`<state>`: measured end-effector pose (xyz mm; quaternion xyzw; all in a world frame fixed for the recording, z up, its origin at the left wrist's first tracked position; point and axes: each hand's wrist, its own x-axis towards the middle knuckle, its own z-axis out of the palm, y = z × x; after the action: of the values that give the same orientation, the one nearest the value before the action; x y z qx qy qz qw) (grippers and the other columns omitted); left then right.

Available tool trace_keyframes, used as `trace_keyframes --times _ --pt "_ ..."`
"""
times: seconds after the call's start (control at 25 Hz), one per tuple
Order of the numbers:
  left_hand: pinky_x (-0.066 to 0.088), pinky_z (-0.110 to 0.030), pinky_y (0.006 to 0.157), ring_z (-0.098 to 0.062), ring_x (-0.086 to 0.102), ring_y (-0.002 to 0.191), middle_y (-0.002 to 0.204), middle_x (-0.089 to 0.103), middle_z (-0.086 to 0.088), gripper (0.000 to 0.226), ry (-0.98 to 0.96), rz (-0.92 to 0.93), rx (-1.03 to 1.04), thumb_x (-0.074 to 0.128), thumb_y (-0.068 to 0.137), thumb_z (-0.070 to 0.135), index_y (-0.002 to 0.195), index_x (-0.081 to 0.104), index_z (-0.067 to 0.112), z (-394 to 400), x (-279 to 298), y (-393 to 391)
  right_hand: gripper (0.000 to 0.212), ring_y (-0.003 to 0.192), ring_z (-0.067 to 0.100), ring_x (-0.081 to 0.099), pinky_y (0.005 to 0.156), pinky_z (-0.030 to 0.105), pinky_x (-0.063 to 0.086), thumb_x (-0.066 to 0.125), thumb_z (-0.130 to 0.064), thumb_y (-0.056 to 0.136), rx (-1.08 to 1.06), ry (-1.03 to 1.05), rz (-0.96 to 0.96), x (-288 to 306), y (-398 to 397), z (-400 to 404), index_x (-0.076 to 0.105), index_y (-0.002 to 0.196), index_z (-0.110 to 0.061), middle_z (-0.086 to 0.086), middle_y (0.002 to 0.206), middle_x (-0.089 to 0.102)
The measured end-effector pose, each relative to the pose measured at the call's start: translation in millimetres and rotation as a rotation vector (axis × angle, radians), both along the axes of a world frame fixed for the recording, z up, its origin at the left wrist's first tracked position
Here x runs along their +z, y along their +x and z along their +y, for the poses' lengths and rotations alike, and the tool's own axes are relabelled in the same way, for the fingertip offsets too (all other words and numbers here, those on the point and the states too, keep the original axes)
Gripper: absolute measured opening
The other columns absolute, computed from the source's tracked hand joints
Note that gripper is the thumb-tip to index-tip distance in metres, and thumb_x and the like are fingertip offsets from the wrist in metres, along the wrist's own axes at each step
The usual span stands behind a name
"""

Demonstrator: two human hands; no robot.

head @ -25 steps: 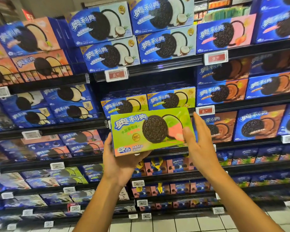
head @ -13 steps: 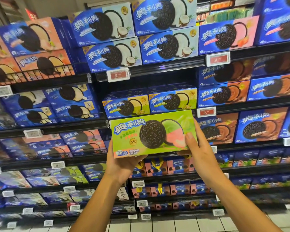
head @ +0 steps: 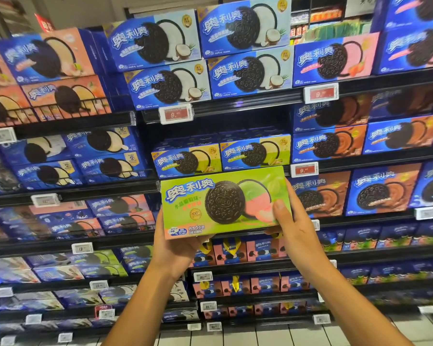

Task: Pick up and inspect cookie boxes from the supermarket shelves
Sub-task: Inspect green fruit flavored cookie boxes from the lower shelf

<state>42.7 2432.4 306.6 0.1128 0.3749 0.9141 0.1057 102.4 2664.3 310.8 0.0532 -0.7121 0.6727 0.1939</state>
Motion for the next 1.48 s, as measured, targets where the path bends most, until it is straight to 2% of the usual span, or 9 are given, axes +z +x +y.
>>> trace_keyframes --times 0.28,0.48,0.64,0.8,0.92,1.04,1.12,1.24,1.48 --pt "0.059 -0.050 0.083 -0.030 0.069 0.106 0.123 0.069 -0.009 0.048 -0.147 0.030 0.130 0.032 0.100 0.051 0.114 0.073 0.031 4.2 11.9 16.6 0.061 0.147 -0.003 0.020 0.122 0.042 0.025 0.045 -0.054 0.098 -0.149 0.147 -0.091 10.2 5.9 -4.4 0.023 0.154 -0.046 -0.021 0.160 0.025" --pt "0.053 -0.046 0.090 -0.019 0.072 0.099 0.106 0.076 -0.002 0.043 -0.542 0.124 0.343 0.046 0.084 0.061 0.104 0.073 0.034 31.4 14.8 36.9 0.052 0.120 -0.030 0.036 0.098 0.013 0.039 0.049 -0.080 0.079 0.087 0.157 -0.076 23.3 22.3 -47.1 0.027 0.127 -0.079 -0.057 0.128 0.034" --pt "0.047 -0.043 0.106 -0.016 0.060 0.122 0.131 0.064 -0.001 0.054 -0.692 0.222 0.297 0.043 0.095 0.060 0.132 0.060 0.024 51.1 6.9 51.3 0.098 0.146 0.000 0.031 0.117 0.035 0.037 0.052 -0.086 0.071 0.186 0.078 -0.114 14.7 20.0 -63.6 0.028 0.154 -0.041 -0.022 0.156 0.036" --pt "0.045 -0.028 0.105 0.006 0.051 0.125 0.136 0.056 0.025 0.043 -0.706 0.299 0.165 0.036 0.100 0.054 0.140 0.048 0.045 51.0 1.1 56.7 0.058 0.116 -0.003 0.061 0.088 0.014 0.052 0.056 -0.047 0.090 0.124 -0.063 -0.014 2.6 12.4 -49.1 0.049 0.144 -0.030 -0.018 0.131 0.064" --pt "0.043 -0.010 0.091 0.015 0.051 0.119 0.130 0.056 0.034 0.035 -0.745 0.282 0.146 0.042 0.091 0.052 0.123 0.056 0.060 33.7 0.8 54.8 0.035 0.107 0.006 0.068 0.080 0.020 0.054 0.055 -0.039 0.089 0.154 -0.278 -0.025 -5.4 0.6 -33.0 0.066 0.121 -0.031 -0.013 0.118 0.072" --pt "0.048 -0.011 0.083 0.005 0.058 0.116 0.123 0.066 0.019 0.031 -0.737 0.215 0.373 0.056 0.096 0.023 0.110 0.067 0.048 5.2 -9.9 39.1 0.038 0.108 0.023 0.065 0.086 0.035 0.055 0.054 -0.035 0.088 0.220 -0.492 -0.139 -14.2 -10.7 -22.1 0.070 0.117 -0.018 0.015 0.131 0.063" --pt "0.047 -0.018 0.086 -0.005 0.055 0.122 0.130 0.062 0.010 0.033 -0.733 0.077 0.532 0.058 0.096 0.011 0.117 0.063 0.037 -17.7 -21.0 24.7 0.036 0.103 0.021 0.067 0.082 0.032 0.059 0.052 -0.032 0.087 0.275 -0.642 -0.192 -20.0 -18.1 -19.5 0.075 0.111 -0.016 0.012 0.123 0.067" --pt "0.043 -0.032 0.099 -0.014 0.048 0.132 0.146 0.047 0.004 0.053 -0.724 -0.093 0.494 0.059 0.097 0.022 0.146 0.040 0.022 -45.7 -38.7 11.2 0.035 0.092 0.017 0.074 0.072 0.027 0.060 0.050 -0.031 0.088 0.332 -0.755 -0.253 -33.6 -31.8 -22.2 0.081 0.101 -0.022 0.003 0.107 0.076" --pt "0.057 -0.027 0.074 -0.019 0.070 0.103 0.117 0.072 -0.002 0.046 -0.608 -0.055 0.357 0.062 0.083 0.033 0.127 0.061 0.020 -75.1 -60.8 6.1 0.037 0.098 0.021 0.073 0.076 0.032 0.061 0.047 -0.031 0.094 0.366 -0.846 -0.333 -69.6 -57.5 -35.4 0.076 0.115 -0.020 0.005 0.114 0.075"
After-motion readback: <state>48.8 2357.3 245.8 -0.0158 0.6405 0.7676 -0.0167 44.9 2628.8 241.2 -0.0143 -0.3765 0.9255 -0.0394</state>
